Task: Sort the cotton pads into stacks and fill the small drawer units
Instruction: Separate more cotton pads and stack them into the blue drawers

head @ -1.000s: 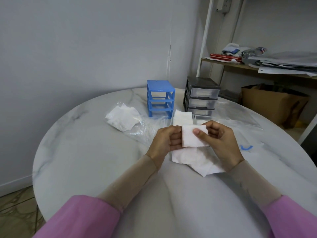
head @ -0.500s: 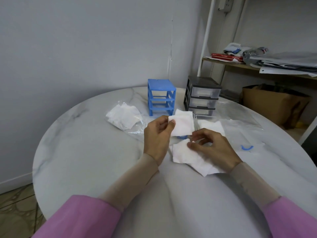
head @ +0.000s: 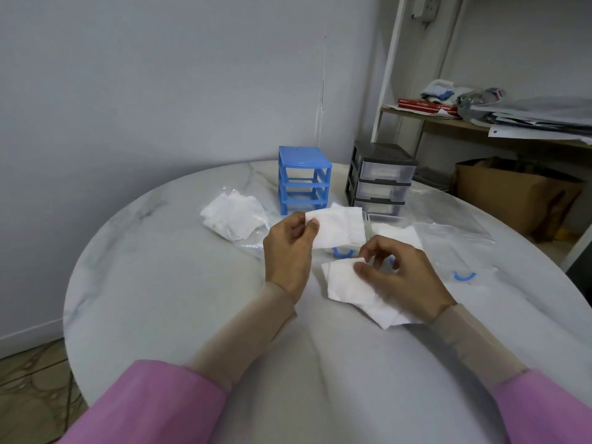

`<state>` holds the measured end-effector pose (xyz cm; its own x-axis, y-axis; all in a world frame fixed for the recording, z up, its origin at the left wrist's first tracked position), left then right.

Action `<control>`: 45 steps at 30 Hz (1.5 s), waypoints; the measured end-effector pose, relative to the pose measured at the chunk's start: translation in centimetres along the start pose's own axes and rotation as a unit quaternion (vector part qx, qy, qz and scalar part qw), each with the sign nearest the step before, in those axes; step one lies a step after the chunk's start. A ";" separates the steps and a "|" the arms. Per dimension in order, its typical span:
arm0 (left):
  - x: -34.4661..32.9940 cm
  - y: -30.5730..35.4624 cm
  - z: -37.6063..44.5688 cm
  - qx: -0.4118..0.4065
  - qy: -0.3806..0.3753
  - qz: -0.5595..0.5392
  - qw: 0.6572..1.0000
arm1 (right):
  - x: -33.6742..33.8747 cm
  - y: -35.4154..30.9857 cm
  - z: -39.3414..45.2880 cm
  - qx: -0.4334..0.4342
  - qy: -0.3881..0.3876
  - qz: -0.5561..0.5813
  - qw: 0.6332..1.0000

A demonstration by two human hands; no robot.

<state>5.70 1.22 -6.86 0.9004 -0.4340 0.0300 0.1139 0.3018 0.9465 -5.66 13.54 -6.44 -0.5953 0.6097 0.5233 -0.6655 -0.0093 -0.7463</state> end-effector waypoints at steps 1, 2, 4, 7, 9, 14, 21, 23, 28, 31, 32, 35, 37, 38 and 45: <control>0.0 0.0 0.0 -0.007 -0.003 -0.001 1.000 | 0.0 0.0 0.0 -0.004 0.001 0.025 1.000; 0.0 -0.1 0.1 -0.014 -0.006 -0.001 1.000 | 0.1 0.0 0.0 -0.009 0.005 0.051 0.999; -0.1 -0.2 0.1 -0.022 -0.016 0.007 1.000 | 0.1 0.4 0.1 -0.026 0.016 0.099 0.995; -0.2 -0.4 0.2 -0.025 -0.022 0.014 0.999 | 0.1 0.7 0.1 -0.035 0.032 0.150 0.988; -0.3 -0.6 0.3 -0.025 -0.029 0.018 0.999 | 0.2 0.6 0.2 -0.032 0.043 0.199 0.979; -1.3 -1.0 0.1 -0.012 -0.088 0.014 0.996 | 0.5 0.2 0.3 -0.043 0.055 0.312 0.948; -2.7 -0.8 -1.0 0.053 -0.176 -0.062 0.981 | 0.8 0.2 0.5 -0.039 0.087 0.337 0.937; -3.0 -0.8 -1.3 0.072 -0.195 -0.080 0.975 | 0.8 0.4 0.5 -0.043 0.095 0.329 0.939; -3.4 -0.6 -1.6 0.102 -0.216 -0.109 0.965 | 1.1 0.9 0.4 -0.048 0.125 0.308 0.942; -3.5 -0.5 -1.6 0.118 -0.219 -0.126 0.960 | 1.5 0.9 0.2 -0.047 0.148 0.298 0.942; -3.6 -0.4 -1.7 0.120 -0.221 -0.132 0.959 | 1.6 0.9 0.1 -0.048 0.152 0.299 0.941; -3.6 -0.3 -1.7 0.125 -0.218 -0.140 0.958 | 1.5 0.9 0.1 -0.051 0.149 0.295 0.942; -3.5 -0.3 -1.8 0.130 -0.213 -0.140 0.958 | 1.5 0.9 0.1 -0.049 0.148 0.284 0.946; -3.5 -0.3 -1.8 0.128 -0.213 -0.136 0.959 | 1.5 0.9 0.1 -0.045 0.146 0.279 0.948; -3.3 -0.1 -1.9 0.109 -0.207 -0.117 0.965 | 1.2 0.8 0.1 -0.025 0.122 0.235 0.964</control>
<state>3.53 4.28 -7.65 0.6105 -0.7844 -0.1093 0.1624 -0.0110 0.9867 -6.95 14.22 -6.37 -0.6987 0.7153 0.0144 -0.3209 -0.2953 -0.8999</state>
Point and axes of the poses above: each hand's wrist, its own z-axis towards the middle knuckle, its own x-axis out of the back of the hand, y = z × x, the point moved 6 cm from there along z, towards the middle knuckle, and after that the axes turned 8 degrees about z, right-handed, at the moved point
